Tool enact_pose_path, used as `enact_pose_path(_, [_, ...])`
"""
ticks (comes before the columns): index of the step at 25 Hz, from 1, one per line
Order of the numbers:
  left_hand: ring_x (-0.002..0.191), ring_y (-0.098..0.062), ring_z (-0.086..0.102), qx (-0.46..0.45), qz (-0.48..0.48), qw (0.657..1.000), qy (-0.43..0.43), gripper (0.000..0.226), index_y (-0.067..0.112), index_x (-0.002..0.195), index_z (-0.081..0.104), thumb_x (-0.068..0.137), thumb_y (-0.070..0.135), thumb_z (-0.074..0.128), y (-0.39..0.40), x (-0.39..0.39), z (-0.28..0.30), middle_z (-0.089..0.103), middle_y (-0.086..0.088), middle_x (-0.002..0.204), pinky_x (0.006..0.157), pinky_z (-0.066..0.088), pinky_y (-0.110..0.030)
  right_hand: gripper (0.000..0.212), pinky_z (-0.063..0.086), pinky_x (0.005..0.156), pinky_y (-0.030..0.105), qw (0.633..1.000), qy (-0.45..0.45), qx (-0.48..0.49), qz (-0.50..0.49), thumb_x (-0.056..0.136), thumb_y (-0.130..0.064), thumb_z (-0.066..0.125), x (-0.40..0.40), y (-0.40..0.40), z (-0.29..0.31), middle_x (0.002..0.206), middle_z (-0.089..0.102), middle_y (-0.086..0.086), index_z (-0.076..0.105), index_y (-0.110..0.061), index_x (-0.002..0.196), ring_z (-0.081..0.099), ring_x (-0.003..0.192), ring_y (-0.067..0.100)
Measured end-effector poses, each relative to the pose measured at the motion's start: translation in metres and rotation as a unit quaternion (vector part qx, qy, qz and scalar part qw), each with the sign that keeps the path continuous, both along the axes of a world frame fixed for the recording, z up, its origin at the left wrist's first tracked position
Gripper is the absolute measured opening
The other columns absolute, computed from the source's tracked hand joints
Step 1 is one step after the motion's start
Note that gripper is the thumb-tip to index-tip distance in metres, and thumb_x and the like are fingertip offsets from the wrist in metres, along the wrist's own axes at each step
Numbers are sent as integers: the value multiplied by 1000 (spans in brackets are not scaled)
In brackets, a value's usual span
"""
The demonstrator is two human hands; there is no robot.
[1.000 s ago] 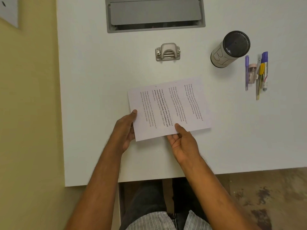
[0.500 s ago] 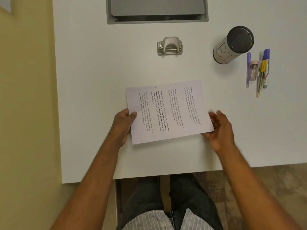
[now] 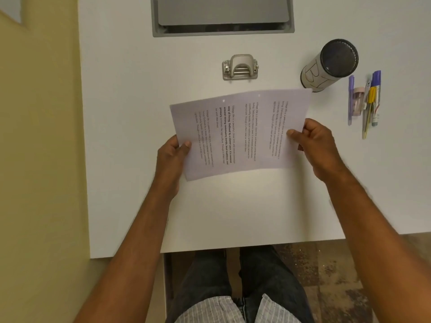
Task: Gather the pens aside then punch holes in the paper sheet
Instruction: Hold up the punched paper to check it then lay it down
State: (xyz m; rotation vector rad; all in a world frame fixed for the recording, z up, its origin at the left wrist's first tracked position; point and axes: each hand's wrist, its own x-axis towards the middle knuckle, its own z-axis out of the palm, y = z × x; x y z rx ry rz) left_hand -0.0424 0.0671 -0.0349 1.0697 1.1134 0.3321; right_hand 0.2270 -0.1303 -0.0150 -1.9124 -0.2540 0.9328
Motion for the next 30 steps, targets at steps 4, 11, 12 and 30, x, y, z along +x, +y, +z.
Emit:
enact_pose_path(4, [103, -7, 73, 61, 0, 998, -34, 22, 29, 119, 72, 104, 19, 58, 4, 3, 17, 78, 14, 112, 85, 59, -21, 35, 58, 90, 16, 996, -40, 77, -33, 101, -4, 62, -5, -7, 19, 120, 77, -13, 68, -28, 127, 71, 115, 6])
enact_pose_path(11, [111, -7, 69, 86, -24, 995, -52, 27, 29, 122, 66, 97, 19, 63, -5, 1, 17, 76, 17, 112, 94, 57, -23, 44, 58, 102, 29, 988, -90, 117, -37, 97, -1, 65, -12, -19, 17, 119, 76, -12, 67, -37, 121, 69, 120, 14])
enact_pose_path(12, [115, -9, 68, 83, -25, 995, -55, 32, 28, 127, 64, 96, 19, 64, -6, 2, 15, 75, 16, 115, 98, 57, -25, 45, 58, 102, 29, 988, -88, 123, -36, 95, 0, 65, -13, -19, 13, 121, 75, -11, 66, -36, 123, 69, 121, 15])
enact_pose_path(30, [113, -16, 68, 129, -10, 984, -120, 24, 28, 110, 75, 103, 10, 60, -11, 21, 14, 75, 7, 112, 97, 51, -25, 22, 57, 101, 43, 975, -137, 171, -29, 94, 0, 66, -2, -20, 8, 112, 74, 8, 71, -18, 105, 70, 114, 25])
